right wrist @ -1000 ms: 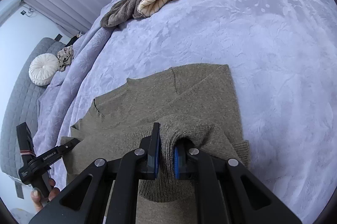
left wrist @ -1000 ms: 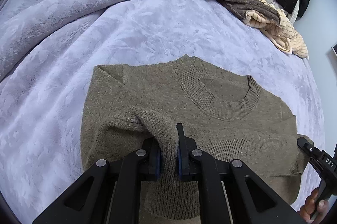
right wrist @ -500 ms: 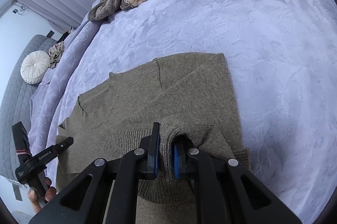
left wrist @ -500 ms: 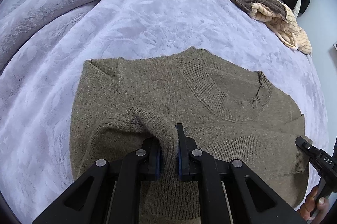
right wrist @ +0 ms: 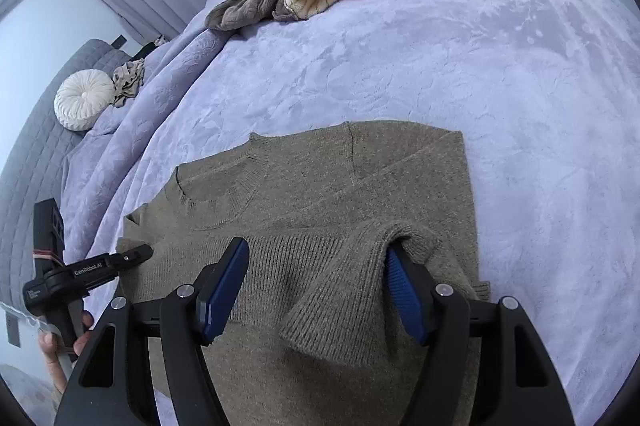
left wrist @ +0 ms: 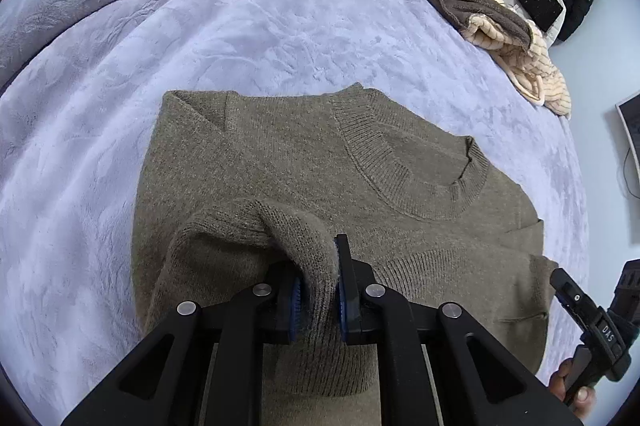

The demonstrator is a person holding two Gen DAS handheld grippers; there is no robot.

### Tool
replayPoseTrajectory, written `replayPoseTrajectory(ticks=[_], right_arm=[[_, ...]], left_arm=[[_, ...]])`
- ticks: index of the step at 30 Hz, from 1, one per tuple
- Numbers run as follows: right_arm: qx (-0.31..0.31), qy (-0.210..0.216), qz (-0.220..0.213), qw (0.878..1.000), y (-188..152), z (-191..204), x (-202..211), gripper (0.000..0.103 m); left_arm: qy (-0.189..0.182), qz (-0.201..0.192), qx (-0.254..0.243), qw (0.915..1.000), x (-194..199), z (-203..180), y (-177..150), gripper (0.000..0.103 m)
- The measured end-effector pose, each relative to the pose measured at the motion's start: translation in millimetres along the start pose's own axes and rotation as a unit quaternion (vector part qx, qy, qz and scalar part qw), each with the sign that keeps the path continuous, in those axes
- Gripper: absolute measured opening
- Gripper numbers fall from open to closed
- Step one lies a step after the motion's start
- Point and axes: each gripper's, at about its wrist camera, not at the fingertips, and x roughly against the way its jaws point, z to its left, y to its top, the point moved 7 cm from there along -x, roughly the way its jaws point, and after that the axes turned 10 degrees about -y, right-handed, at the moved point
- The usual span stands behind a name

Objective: Fold small clothes

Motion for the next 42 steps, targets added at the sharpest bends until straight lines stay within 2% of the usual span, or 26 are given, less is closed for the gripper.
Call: replayPoseTrajectory(ticks=[1, 2, 3, 4, 5, 6, 9, 13, 16, 19, 20, 21, 22, 23, 24, 27, 32, 33, 36, 37, 42], right_arm=[[0.002, 0.004, 0.0, 1.0, -3, 1, 4, 0.072], [0.001, 0.01, 0.002, 1.0, -7, 0, 7, 0.072], [0.001, 0.015, 0.004, 1.0, -11, -1, 9, 0.072], [0.003, 0.018, 0.005, 1.0, -14, -2, 10, 0.072], [0.005, 0.018, 0.007, 1.0, -18, -3, 11, 0.072], [0.008, 0.017, 0.01, 1.0, -22, -4, 10, 0.072], [0.014, 0.021, 0.018, 1.0, -31, -5, 7, 0.072], [0.033, 0.033, 0.024, 0.999, -40, 4, 5, 0.072], [0.052, 0.037, 0.026, 0.998, -47, 12, 2, 0.072], [0.067, 0.029, 0.024, 0.997, -47, 18, -4, 0.071], [0.072, 0.026, 0.022, 0.997, -45, 20, -5, 0.07], [0.077, 0.024, 0.019, 0.997, -44, 21, -5, 0.062], [0.081, 0.021, 0.019, 0.996, -42, 23, -6, 0.047], [0.085, 0.019, 0.02, 0.996, -40, 23, -7, 0.04], [0.087, 0.019, 0.019, 0.996, -38, 23, -7, 0.031], [0.09, 0.017, 0.003, 0.996, -27, 23, -5, 0.022], [0.079, 0.03, -0.01, 0.996, 3, 26, -5, 0.023], [0.072, 0.033, -0.009, 0.997, 9, 26, -6, 0.027], [0.036, 0.055, -0.01, 0.998, 29, 23, -12, 0.063], [0.024, 0.053, -0.018, 0.998, 36, 21, -13, 0.069], [0.007, 0.026, -0.02, 0.999, 58, 10, -29, 0.069]], left_arm=[[-0.014, -0.002, 0.007, 0.9999, 6, 0, -2, 0.016], [-0.021, -0.004, 0.012, 0.9997, 11, 2, -4, 0.039], [-0.022, -0.01, 0.017, 0.9996, 18, 4, -6, 0.057], [-0.023, -0.023, 0.017, 0.9993, 26, 6, -8, 0.084], [-0.025, -0.045, 0.016, 0.9986, 36, 7, -9, 0.086], [-0.031, -0.054, 0.012, 0.998, 45, 8, -12, 0.086], [-0.063, -0.046, 0.006, 0.9969, 56, 7, -26, 0.086], [-0.095, 0.003, -0.043, 0.9945, 43, -17, -64, 0.086], [-0.082, 0.032, -0.091, 0.992, 22, -40, -82, 0.086], [-0.072, 0.043, -0.1, 0.9915, 0, -50, -76, 0.085], [-0.073, 0.041, -0.099, 0.9916, -4, -51, -70, 0.072], [-0.07, 0.042, -0.1, 0.9916, -8, -52, -65, 0.061], [-0.069, 0.046, -0.1, 0.9916, -11, -52, -60, 0.041], [-0.071, 0.048, -0.097, 0.9916, -12, -52, -56, 0.029], [-0.071, 0.046, -0.097, 0.9917, -13, -52, -52, 0.028], [-0.065, 0.024, -0.11, 0.9915, -5, -57, -39, 0.029], [-0.064, -0.012, -0.119, 0.9907, 9, -70, -6, 0.029], [-0.066, -0.012, -0.114, 0.9912, 8, -70, 0, 0.029], [-0.071, -0.008, -0.094, 0.993, -2, -65, 19, 0.029], [-0.071, -0.007, -0.085, 0.9938, -5, -62, 24, 0.029], [-0.092, -0.01, -0.052, 0.9943, -16, -52, 49, 0.029]])
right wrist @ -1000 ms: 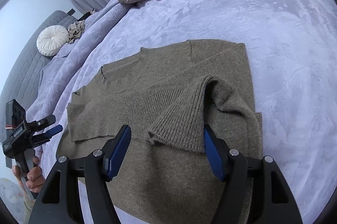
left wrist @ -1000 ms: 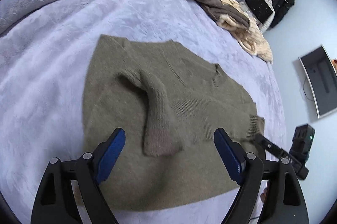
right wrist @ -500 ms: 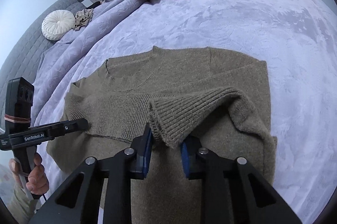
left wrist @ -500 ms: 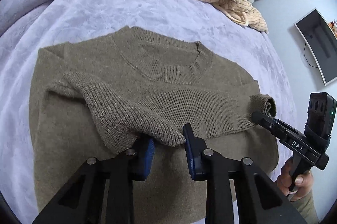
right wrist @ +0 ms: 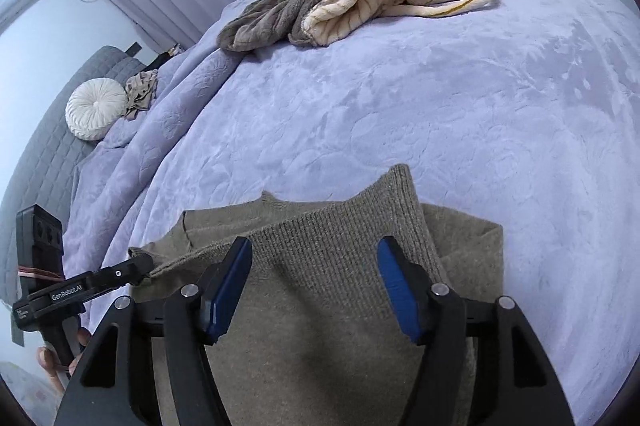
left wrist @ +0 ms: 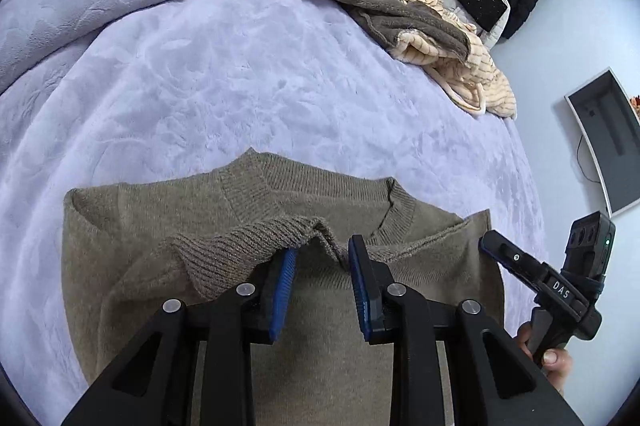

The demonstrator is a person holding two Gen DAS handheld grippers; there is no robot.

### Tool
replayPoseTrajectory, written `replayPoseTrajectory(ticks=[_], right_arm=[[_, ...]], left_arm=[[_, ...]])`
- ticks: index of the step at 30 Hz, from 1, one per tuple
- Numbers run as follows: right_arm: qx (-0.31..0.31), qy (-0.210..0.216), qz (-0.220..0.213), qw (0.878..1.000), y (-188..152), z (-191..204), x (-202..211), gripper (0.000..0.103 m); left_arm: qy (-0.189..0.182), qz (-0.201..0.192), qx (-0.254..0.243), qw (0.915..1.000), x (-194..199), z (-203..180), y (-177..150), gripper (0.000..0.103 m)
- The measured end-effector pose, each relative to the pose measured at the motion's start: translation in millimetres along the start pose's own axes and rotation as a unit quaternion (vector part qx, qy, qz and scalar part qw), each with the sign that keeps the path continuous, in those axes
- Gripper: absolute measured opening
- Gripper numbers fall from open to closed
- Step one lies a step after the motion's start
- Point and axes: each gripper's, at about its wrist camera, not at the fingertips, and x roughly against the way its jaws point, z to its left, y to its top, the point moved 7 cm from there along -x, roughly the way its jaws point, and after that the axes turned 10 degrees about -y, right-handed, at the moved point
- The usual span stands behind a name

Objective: Fold small clothes

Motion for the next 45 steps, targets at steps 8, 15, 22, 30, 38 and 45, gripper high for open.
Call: replayPoseTrajectory(ticks=[8, 15, 22, 30, 38, 45], right_arm=[[-0.005, -0.013, -0.003, 1.0, -13, -11, 2, 0.069], [0.04, -0.023, 0.002, 0.999, -26, 2, -6, 0.069], [0.042, -0.045, 0.011, 0.998, -20, -7, -23, 0.069], [0.057, -0.056, 0.004, 0.997, -24, -8, -23, 0.069], [0.05, -0.05, -0.011, 0.997, -29, 0, 3, 0.069], [0.088, -0.058, -0.028, 0.994, -69, 22, 47, 0.069]], left_arm=[[-0.068, 0.002, 0.025, 0.9974, 1, -5, 22, 0.088], [-0.04, 0.0, -0.015, 0.9991, 12, -11, 13, 0.088], [-0.079, 0.029, -0.106, 0.9908, 4, -48, -36, 0.088], [0.037, -0.029, -0.005, 0.9989, 17, 45, 18, 0.088], [0.003, -0.059, 0.014, 0.9981, 70, 42, -12, 0.088], [0.116, -0.047, -0.092, 0.9879, 75, -4, -81, 0.088]])
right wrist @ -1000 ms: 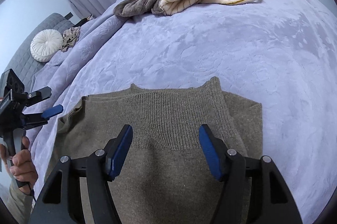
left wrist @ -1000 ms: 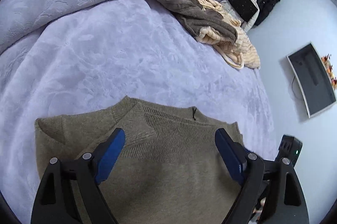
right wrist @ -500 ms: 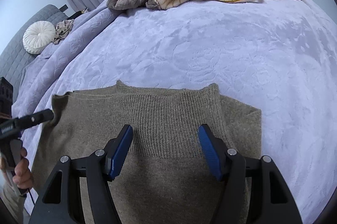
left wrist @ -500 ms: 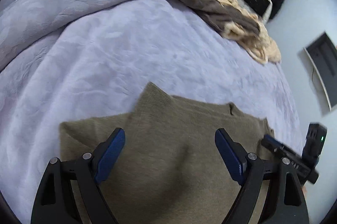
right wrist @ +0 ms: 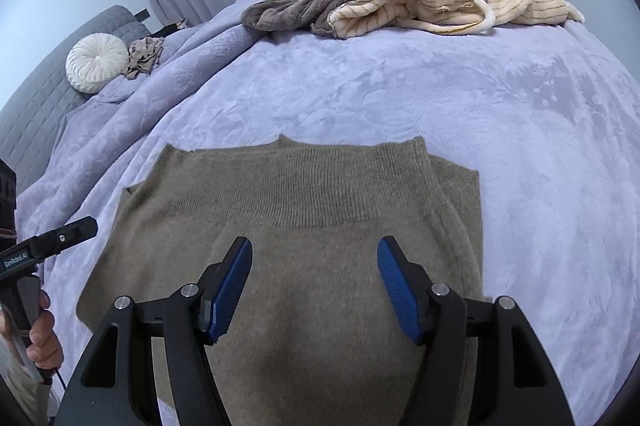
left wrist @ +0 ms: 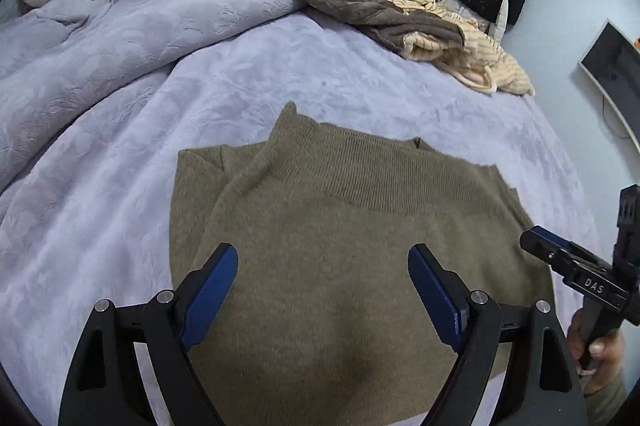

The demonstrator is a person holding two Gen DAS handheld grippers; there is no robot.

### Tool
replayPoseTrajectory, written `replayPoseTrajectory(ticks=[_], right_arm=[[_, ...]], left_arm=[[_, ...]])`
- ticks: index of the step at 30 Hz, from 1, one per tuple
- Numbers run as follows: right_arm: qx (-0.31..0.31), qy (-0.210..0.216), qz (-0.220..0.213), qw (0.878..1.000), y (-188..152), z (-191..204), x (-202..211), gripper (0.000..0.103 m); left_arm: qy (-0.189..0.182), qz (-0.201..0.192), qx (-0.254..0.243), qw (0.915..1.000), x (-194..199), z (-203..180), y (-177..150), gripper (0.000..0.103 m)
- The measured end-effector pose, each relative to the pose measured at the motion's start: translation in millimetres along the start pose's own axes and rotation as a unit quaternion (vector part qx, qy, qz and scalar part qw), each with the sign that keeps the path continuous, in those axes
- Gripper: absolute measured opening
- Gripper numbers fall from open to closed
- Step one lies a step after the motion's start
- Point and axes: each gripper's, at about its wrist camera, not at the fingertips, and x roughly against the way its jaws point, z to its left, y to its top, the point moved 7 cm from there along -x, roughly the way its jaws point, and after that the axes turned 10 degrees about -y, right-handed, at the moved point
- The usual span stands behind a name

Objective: Fold small clothes

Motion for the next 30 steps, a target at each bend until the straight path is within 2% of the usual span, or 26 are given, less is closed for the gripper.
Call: replayPoseTrajectory(ticks=[7, 10, 12, 17, 21, 24, 27, 28, 30], right_arm=[[0.027, -0.043, 0.043, 0.998, -64, -6, 3, 0.07], [0.042, -0.058, 0.04, 0.997, -78, -13, 8, 0.07], [0.046, -0.065, 0.04, 0.996, -84, -17, 14, 0.07], [0.052, -0.074, 0.06, 0.994, -101, -27, 19, 0.07], [0.041, -0.077, 0.05, 0.995, -104, -25, 42, 0.07], [0.034, -0.07, 0.031, 0.996, -103, -19, 61, 0.075], [0.04, -0.068, 0.024, 0.997, -102, -11, 70, 0.075], [0.042, -0.066, 0.024, 0.997, -101, -7, 70, 0.075], [0.045, -0.063, 0.026, 0.997, -100, 0, 68, 0.075]], left_arm=[[0.05, 0.032, -0.033, 0.9977, -4, -12, -50, 0.088], [0.085, 0.061, -0.04, 0.9937, -15, -2, -68, 0.088], [0.093, 0.077, -0.034, 0.9921, -22, 8, -81, 0.088], [0.094, 0.073, -0.034, 0.9923, -6, 7, -95, 0.088], [0.092, 0.047, -0.04, 0.9938, 22, 1, -98, 0.088], [0.09, 0.025, -0.022, 0.9954, 42, 10, -97, 0.088], [0.088, 0.011, 0.021, 0.9958, 50, 39, -98, 0.088], [0.084, 0.013, 0.042, 0.9955, 48, 51, -100, 0.088], [0.052, 0.019, 0.093, 0.9941, 40, 74, -105, 0.088]])
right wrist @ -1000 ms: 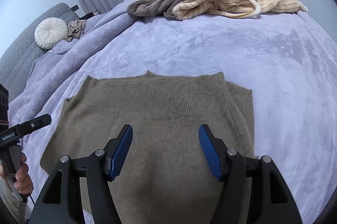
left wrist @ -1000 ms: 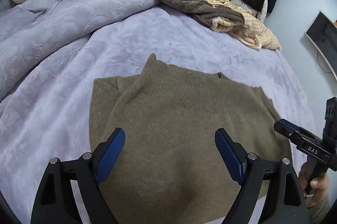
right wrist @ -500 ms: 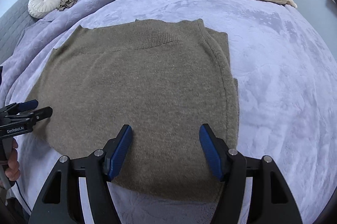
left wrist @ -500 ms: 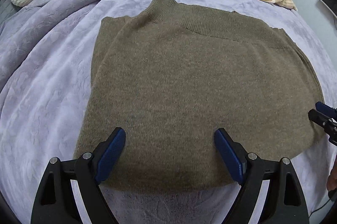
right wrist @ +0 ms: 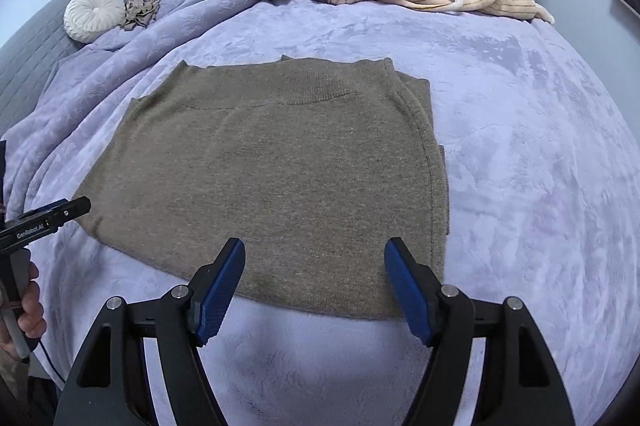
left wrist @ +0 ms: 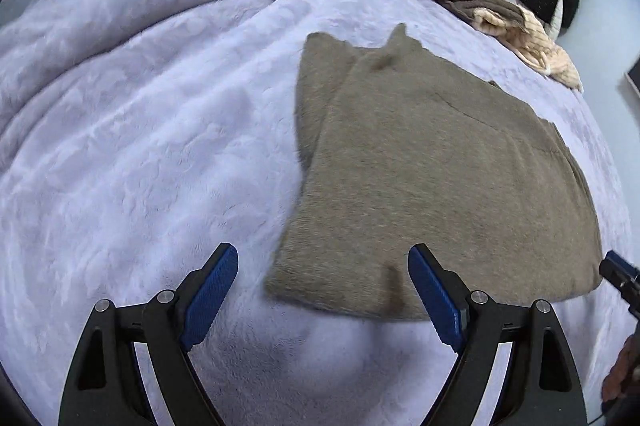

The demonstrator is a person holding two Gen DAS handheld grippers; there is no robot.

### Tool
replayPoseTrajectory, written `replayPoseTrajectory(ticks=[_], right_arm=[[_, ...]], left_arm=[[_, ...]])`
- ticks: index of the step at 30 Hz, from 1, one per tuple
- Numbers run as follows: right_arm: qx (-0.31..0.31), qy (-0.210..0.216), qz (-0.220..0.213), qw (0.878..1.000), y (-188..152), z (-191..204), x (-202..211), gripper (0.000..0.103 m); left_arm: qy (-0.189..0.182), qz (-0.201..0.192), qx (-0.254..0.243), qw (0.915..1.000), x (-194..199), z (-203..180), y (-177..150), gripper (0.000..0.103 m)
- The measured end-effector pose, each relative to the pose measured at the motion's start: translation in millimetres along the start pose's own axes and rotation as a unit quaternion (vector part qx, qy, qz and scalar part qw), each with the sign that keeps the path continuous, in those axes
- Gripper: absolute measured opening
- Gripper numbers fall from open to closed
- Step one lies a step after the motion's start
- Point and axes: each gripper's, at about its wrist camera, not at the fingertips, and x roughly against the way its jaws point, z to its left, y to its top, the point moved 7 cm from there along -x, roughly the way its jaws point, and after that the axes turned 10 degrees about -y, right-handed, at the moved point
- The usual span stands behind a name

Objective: Fold small clothes
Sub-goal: 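Grasp the side edge of the folded sweater with the left gripper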

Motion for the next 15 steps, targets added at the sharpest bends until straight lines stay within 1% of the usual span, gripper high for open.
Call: replayPoseTrajectory(ticks=[1, 3, 4, 6, 9, 10, 11, 12, 13, 14, 15], right_arm=[[0.001, 0.003, 0.002, 1.0, 1, 4, -1, 0.075], [0.005, 0.007, 0.007, 1.0, 5, 15, -6, 0.075], [0.009, 0.008, 0.009, 1.0, 7, 21, -8, 0.075], [0.022, 0.01, 0.01, 1.0, 12, 35, -11, 0.075], [0.043, 0.015, 0.009, 0.999, 21, 57, -15, 0.075], [0.049, 0.017, 0.01, 0.999, 25, 64, -17, 0.075], [0.055, 0.02, 0.01, 0.998, 31, 71, -20, 0.075], [0.059, 0.022, 0.011, 0.998, 37, 79, -23, 0.075], [0.06, 0.026, 0.012, 0.998, 45, 86, -26, 0.075], [0.059, 0.033, 0.015, 0.998, 51, 92, -28, 0.075], [0.056, 0.045, 0.018, 0.997, 59, 99, -30, 0.075]], left_arm=[[-0.029, 0.008, 0.025, 0.9992, -7, 9, 0, 0.088], [-0.093, 0.027, 0.072, 0.9927, -25, 20, -2, 0.088], [-0.107, 0.022, 0.077, 0.9911, -28, 20, 0, 0.088], [-0.128, 0.016, 0.069, 0.9892, -32, 14, 5, 0.088], [-0.164, 0.025, 0.057, 0.9845, -43, -4, 12, 0.088], [-0.164, 0.025, 0.052, 0.9847, -47, -9, 14, 0.088], [-0.162, 0.024, 0.051, 0.9852, -49, -12, 17, 0.08], [-0.163, 0.02, 0.048, 0.9853, -49, -14, 19, 0.069], [-0.168, 0.017, 0.048, 0.9844, -48, -15, 21, 0.044], [-0.183, 0.018, 0.054, 0.9814, -48, -16, 24, 0.033], [-0.193, 0.016, 0.06, 0.9793, -47, -14, 24, 0.031]])
